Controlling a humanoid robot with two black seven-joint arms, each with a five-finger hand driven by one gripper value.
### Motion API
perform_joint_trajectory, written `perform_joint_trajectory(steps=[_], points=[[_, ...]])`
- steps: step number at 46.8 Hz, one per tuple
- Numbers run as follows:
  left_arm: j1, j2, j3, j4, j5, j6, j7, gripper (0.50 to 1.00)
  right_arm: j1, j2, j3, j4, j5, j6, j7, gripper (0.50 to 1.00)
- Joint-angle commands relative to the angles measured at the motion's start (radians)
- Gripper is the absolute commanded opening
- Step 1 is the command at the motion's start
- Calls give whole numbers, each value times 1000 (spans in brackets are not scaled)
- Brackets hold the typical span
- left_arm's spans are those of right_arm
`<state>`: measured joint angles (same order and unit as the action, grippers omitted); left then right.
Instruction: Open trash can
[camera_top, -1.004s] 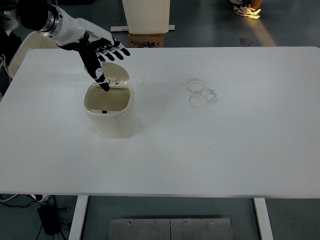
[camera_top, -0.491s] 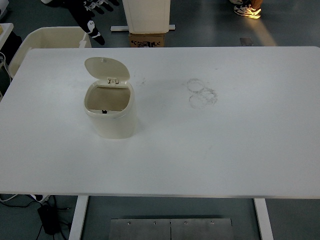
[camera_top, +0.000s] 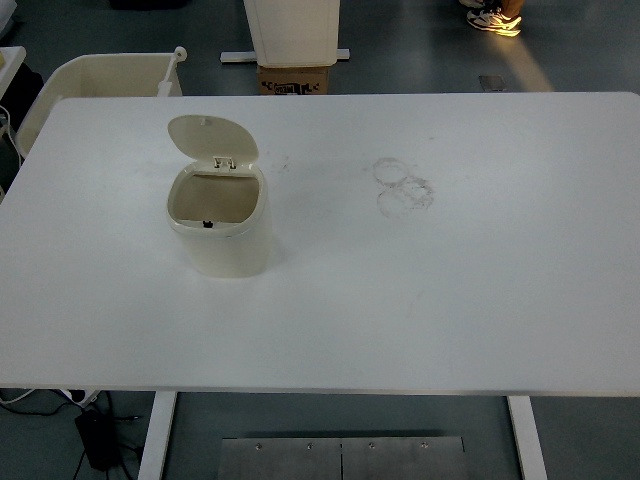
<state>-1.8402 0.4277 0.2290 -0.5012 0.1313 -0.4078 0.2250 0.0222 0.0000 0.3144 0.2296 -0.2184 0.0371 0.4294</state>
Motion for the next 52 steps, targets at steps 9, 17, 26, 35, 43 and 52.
perform_joint_trajectory(steps=[9,17,26,35,43,52], points=[[117,-7,-244,90,-4,107,-166,1000,-4,0,2,2,1,0,0,991],[193,8,-356,98,-82,167,-254,1000,-4,0,2,2,1,0,0,991],[285,60,-424,107,-257,187,-260,1000,-4,0,0,2,1,0,0,991],[450,118,-525,105,-355,185,-268,1000,-4,0,0,0,1,0,-1,991],[594,140,-635,105,-355,181,-320,1000,-4,0,0,0,1,0,-1,991],[703,138,-660,105,-360,150,-386,1000,-4,0,0,0,-1,0,-1,991]])
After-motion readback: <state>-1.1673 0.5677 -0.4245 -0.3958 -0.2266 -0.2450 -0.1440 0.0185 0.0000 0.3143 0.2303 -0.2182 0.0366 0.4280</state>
